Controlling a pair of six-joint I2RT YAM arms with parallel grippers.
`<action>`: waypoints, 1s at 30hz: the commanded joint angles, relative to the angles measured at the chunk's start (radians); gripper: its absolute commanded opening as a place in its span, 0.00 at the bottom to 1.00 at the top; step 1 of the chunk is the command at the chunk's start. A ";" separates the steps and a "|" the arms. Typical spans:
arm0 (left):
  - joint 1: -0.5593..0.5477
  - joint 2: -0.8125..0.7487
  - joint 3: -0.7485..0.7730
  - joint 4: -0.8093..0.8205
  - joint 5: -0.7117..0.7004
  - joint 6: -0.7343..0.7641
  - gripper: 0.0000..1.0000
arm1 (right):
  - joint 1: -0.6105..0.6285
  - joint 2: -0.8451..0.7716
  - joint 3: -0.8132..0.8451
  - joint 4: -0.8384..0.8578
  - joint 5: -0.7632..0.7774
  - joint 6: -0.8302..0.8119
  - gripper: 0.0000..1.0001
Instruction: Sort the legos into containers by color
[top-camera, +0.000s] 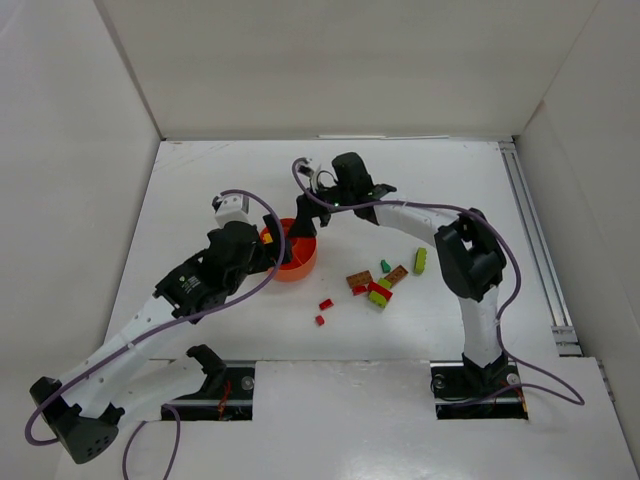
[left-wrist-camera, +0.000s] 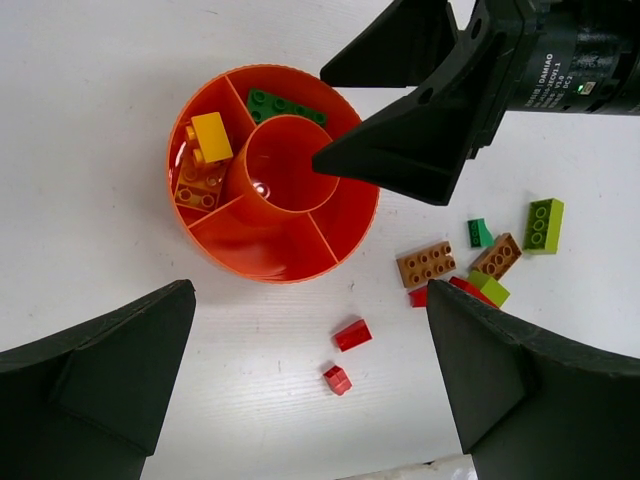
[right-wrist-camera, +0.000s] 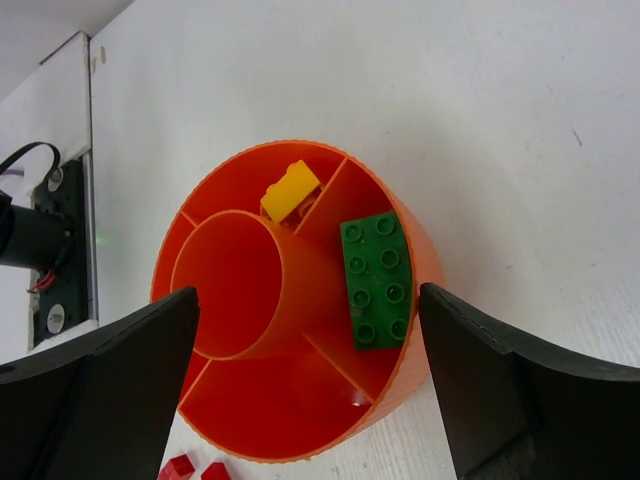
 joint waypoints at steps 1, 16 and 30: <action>0.006 -0.006 0.045 0.025 0.001 0.013 1.00 | -0.008 -0.102 -0.006 0.041 -0.027 -0.036 0.94; -0.078 0.149 0.027 0.133 0.199 0.111 1.00 | -0.212 -0.571 -0.273 -0.192 0.476 -0.131 0.99; -0.292 0.410 -0.114 0.358 0.165 0.175 0.79 | -0.407 -0.934 -0.614 -0.401 0.692 -0.094 0.99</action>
